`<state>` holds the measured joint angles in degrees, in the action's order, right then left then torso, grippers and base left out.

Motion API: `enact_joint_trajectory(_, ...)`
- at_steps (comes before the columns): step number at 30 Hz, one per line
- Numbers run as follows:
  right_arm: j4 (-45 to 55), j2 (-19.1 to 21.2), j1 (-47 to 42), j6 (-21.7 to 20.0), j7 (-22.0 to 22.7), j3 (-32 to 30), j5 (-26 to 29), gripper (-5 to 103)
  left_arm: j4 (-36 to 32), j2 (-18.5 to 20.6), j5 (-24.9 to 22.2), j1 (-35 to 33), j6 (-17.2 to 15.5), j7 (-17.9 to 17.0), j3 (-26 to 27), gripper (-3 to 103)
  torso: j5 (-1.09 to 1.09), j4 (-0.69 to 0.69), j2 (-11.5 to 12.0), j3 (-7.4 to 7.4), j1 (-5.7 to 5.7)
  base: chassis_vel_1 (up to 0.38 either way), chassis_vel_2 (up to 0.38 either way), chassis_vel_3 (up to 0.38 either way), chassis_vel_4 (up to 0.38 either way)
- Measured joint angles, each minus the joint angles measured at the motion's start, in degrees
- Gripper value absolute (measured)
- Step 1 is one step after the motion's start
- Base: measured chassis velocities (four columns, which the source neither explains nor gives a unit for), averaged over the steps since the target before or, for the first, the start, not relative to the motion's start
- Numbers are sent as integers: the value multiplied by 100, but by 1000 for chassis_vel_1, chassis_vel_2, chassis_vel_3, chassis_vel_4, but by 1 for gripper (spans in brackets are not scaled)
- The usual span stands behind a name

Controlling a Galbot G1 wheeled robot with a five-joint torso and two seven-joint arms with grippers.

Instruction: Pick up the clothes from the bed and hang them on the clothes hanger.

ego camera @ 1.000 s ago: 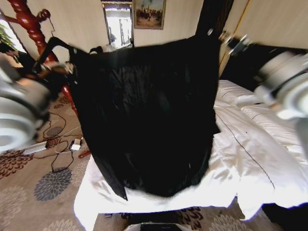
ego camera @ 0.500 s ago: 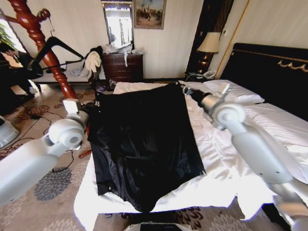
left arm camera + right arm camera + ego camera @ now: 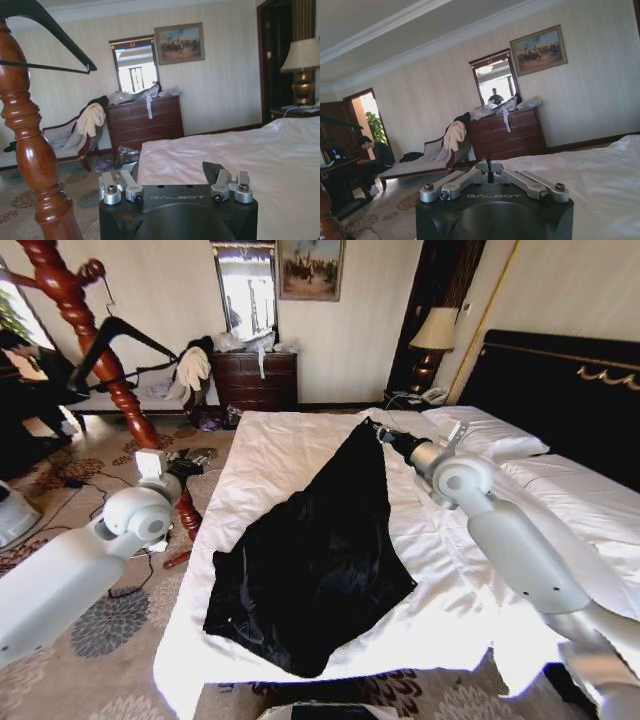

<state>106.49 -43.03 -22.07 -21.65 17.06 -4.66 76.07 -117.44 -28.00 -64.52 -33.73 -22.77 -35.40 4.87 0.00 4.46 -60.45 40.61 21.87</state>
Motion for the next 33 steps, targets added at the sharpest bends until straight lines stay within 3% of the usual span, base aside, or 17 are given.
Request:
enact_joint_trajectory(3,136,193,-147,15,-37,-30,-171,0,-320,58,-5,-348,170,12,252,90,1,2,0,0,0,0,0,0,0)
enact_joint_trajectory(5,150,225,-170,22,-44,-37,-213,0,-417,90,-7,-434,201,26,336,90,1,2,0,0,0,0,0,0,0)
enact_joint_trajectory(8,193,298,-228,40,-67,-49,-336,0,-864,231,-20,-782,121,-132,826,100,0,0,-1,0,0,0,0,0,0)
enact_joint_trajectory(12,320,334,-429,81,-64,-140,-411,0,-1253,397,-308,-829,-265,-586,1257,100,0,-3,-1,0,0,0,0,0,0)
enact_joint_trajectory(16,589,485,-804,200,-69,-375,-641,0,-1464,545,-803,-590,-373,-827,1541,100,1,4,-1,-1,0,0,0,0,0)
enact_joint_trajectory(25,1084,716,-1204,264,-24,-637,-1011,0,-1484,878,-1535,-370,-661,-862,2249,100,-1,0,-1,-1,-1,0,0,0,0)
enact_joint_trajectory(33,1099,775,-1202,264,1,-631,-1009,0,-1414,1431,-2615,-202,-953,-929,3096,100,0,0,-1,0,1,0,0,0,0)
